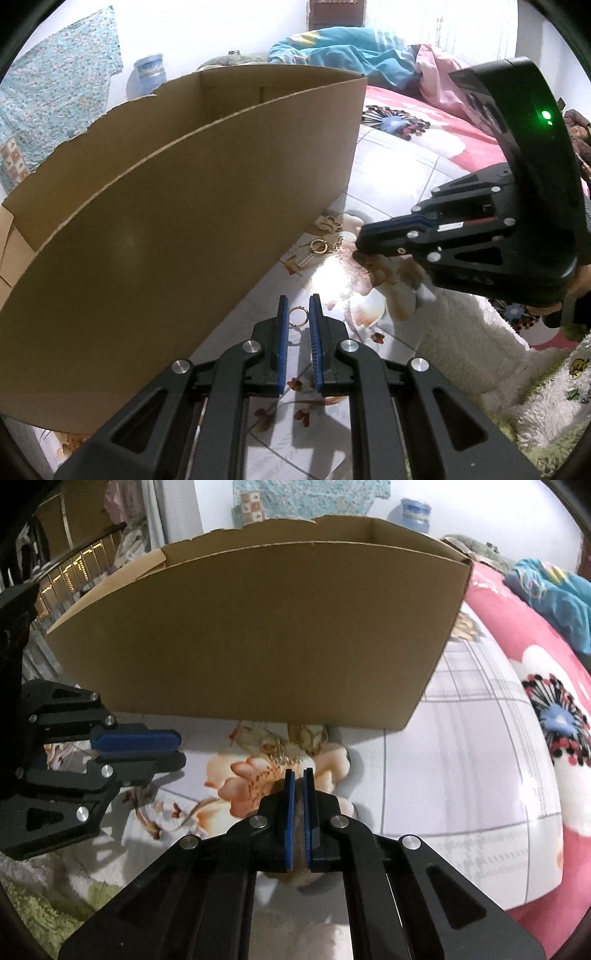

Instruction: Organize jewelry

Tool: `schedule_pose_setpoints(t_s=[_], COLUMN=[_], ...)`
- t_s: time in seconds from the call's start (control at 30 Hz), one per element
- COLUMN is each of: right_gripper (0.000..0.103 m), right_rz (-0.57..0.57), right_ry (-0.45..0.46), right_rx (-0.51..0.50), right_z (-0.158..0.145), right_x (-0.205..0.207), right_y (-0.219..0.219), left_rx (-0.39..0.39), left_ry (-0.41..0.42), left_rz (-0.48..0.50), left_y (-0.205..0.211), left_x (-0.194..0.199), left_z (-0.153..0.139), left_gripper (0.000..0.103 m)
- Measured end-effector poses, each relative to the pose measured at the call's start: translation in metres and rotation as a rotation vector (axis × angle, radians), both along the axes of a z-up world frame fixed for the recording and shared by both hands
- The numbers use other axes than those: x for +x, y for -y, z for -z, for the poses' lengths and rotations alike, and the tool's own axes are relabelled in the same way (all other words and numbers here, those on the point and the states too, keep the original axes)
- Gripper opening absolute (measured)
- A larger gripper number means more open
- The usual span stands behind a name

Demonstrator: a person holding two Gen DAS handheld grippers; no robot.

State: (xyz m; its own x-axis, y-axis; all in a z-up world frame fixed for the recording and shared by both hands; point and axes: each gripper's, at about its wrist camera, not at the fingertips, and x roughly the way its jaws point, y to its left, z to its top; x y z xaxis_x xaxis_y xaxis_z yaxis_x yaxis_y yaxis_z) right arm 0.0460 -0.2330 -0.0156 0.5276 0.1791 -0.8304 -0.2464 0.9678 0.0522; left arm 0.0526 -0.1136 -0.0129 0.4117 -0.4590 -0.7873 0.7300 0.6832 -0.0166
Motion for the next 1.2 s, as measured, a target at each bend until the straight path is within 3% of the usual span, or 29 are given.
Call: schedule_pose_setpoints(t_s=[0.13,0.33,0.43,0.93,1.03,1.13,1.2], right_gripper=[0.003,0.003,0.003,0.003,0.008,0.024,0.025], right_rz=[0.012,0.01,-0.011,0.025,0.035,0.027,0.014], right_ry=[-0.015,0.045,0.015,-0.037,-0.011,-0.001,-0.01], right_rx=[0.024,0.039,0.019,0.072,0.122,0.137,0.125], right_z=[-0.004,-0.012,-0.003,-0.007,-0.014,-0.015,-0.011], right_x=[0.002,0.02,0.024,-0.021,-0.031,-0.035,-0.034], right_y=[0.005,0.004,-0.001,0.022,0.035,0.03,0.028], left_rx=[-0.002,0.0,0.0,-0.009,-0.006,-0.003,-0.003], left_ry=[-0.002,-0.001,-0.001,-0.002,0.0,-0.002,-0.002], left_rz=[0.005,0.002,-0.003,0.002,0.003,0.002,0.001], left_y=[-0.003,-0.002,-0.002,-0.004,-0.004,-0.004,-0.003], left_x=[0.0,0.002,0.002,0.003,0.003,0.003,0.003], left_z=[0.0,-0.001,0.0,0.0,-0.001,-0.001,-0.001], left_gripper=[0.01,0.01,0.01,0.01,0.01,0.01,0.01])
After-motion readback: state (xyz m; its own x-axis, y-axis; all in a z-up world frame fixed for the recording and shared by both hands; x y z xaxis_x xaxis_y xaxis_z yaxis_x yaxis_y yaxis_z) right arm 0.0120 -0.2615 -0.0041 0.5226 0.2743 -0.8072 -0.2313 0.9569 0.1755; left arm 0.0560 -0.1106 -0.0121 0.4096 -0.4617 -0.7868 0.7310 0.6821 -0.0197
